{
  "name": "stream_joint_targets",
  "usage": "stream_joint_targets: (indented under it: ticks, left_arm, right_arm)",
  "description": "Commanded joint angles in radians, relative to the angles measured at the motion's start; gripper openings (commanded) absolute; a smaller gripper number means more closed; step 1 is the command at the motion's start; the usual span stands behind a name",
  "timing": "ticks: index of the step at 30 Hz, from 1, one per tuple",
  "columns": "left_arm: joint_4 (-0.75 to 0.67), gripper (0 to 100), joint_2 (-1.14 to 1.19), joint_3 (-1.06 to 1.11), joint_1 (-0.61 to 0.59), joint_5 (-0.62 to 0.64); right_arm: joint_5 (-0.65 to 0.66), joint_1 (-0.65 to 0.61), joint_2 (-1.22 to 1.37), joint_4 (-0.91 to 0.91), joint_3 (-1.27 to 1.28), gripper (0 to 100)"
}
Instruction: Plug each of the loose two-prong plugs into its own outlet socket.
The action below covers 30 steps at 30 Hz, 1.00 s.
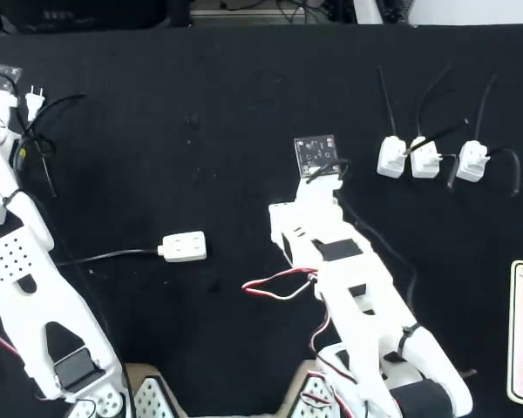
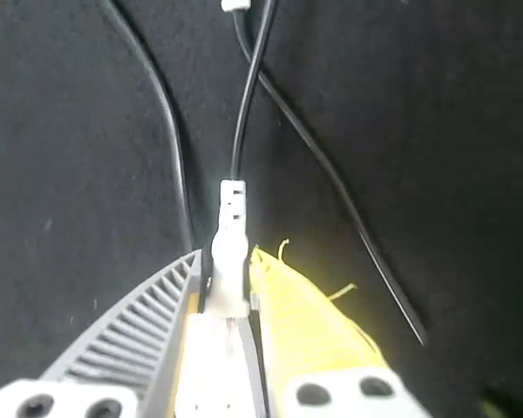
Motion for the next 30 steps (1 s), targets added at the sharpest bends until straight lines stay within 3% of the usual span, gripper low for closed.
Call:
stream_joint_targets:
  ticks: [1, 3, 8, 13, 18, 25, 30]
  left_arm:
    - [0.169, 3, -0.089, -0.182, 0.025, 0.000]
    - [0.258, 3, -0.089, -0.246, 0.045, 0.000]
    - [0.256, 3, -0.132, -0.291, 0.038, 0.095]
    - [0.258, 3, -0.299, -0.156, 0.019, 0.196]
    - [0.256, 3, -0.652, 0.242, 0.035, 0.221]
    - [0.239, 3, -1.166, 0.892, 0.206, 0.221]
    - [0.072, 3, -1.445, 1.213, 0.251, 0.215]
  right_arm:
    - [-0.005, -0.017, -0.028, -0.020, -0.042, 18.9]
    - [-0.005, -0.017, -0.028, -0.020, -0.042, 18.9]
    - [-0.005, -0.017, -0.028, -0.020, -0.042, 18.9]
    - [-0.005, -0.017, -0.028, -0.020, -0.042, 18.9]
    - [-0.005, -0.017, -0.030, -0.020, -0.042, 18.8]
    - [-0.005, -0.012, -0.035, -0.017, -0.041, 18.8]
    - [-0.005, -0.012, -0.035, -0.014, -0.041, 18.8]
